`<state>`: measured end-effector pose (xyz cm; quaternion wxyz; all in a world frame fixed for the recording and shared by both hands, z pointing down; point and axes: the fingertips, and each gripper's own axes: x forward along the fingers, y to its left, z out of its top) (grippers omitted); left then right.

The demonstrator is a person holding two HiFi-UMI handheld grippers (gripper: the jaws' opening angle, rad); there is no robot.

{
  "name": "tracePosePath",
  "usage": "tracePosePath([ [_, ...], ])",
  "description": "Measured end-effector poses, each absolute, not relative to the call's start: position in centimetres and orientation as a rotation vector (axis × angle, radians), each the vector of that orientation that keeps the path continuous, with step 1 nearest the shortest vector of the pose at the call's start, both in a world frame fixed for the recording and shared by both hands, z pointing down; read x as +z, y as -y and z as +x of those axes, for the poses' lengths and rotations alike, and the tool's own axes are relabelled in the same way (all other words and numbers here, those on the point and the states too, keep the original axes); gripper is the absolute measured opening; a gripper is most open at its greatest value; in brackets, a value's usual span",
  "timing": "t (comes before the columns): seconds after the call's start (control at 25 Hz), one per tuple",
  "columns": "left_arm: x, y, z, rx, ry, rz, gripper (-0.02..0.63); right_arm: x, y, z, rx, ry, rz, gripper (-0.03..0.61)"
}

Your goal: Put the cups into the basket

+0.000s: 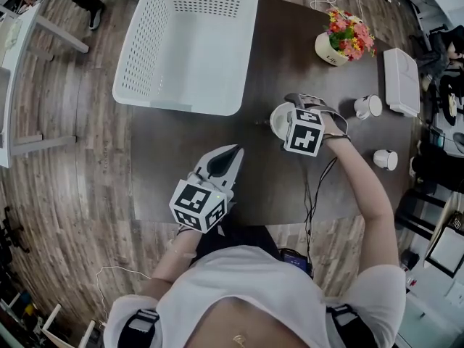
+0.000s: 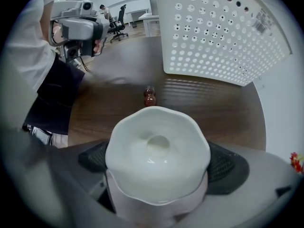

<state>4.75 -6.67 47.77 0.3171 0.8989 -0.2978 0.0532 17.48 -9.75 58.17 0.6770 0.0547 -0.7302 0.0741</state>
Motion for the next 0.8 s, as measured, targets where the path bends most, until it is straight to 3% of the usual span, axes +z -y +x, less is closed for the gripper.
tracePosePath([
  [0.8,47.0,6.5,2.1,0.129,0.861,2.368,0.012,57.5,8.9,17.1,0.182,1.679,0.106,0.563],
])
